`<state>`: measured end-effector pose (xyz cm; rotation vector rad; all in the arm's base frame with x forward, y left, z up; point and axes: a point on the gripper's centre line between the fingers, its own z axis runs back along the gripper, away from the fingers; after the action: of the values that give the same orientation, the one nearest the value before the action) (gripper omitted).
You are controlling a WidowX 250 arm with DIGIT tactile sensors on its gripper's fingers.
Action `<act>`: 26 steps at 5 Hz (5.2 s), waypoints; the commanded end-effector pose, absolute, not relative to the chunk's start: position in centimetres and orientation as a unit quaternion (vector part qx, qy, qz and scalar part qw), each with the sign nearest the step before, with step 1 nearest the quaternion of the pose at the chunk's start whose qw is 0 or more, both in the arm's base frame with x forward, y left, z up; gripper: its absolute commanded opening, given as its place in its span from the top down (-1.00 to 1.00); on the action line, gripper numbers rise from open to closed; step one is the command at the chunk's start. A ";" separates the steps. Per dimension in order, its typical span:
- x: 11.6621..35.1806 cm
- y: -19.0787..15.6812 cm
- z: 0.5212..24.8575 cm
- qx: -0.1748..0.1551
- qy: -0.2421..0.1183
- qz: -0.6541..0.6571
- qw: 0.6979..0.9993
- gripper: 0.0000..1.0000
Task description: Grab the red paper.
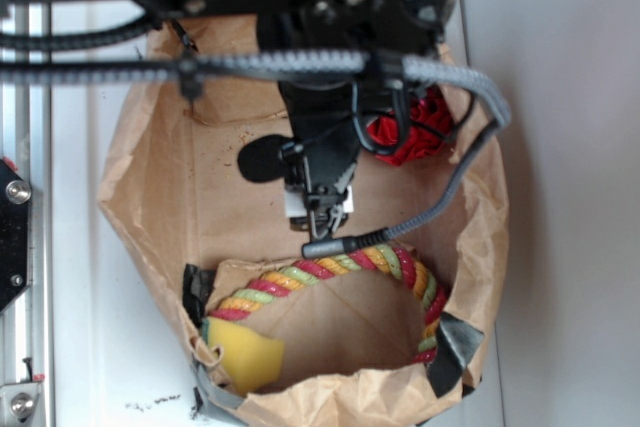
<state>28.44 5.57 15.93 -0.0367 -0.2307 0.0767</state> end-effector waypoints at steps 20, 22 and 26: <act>38.0 5.8 7.3 0.035 -0.220 0.120 0.967 -1.00; 39.7 7.4 5.6 0.046 -0.194 0.107 0.974 -1.00; 40.2 8.2 6.0 0.038 -0.183 0.118 0.975 1.00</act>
<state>38.22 7.74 4.10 0.0659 -0.2874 0.2542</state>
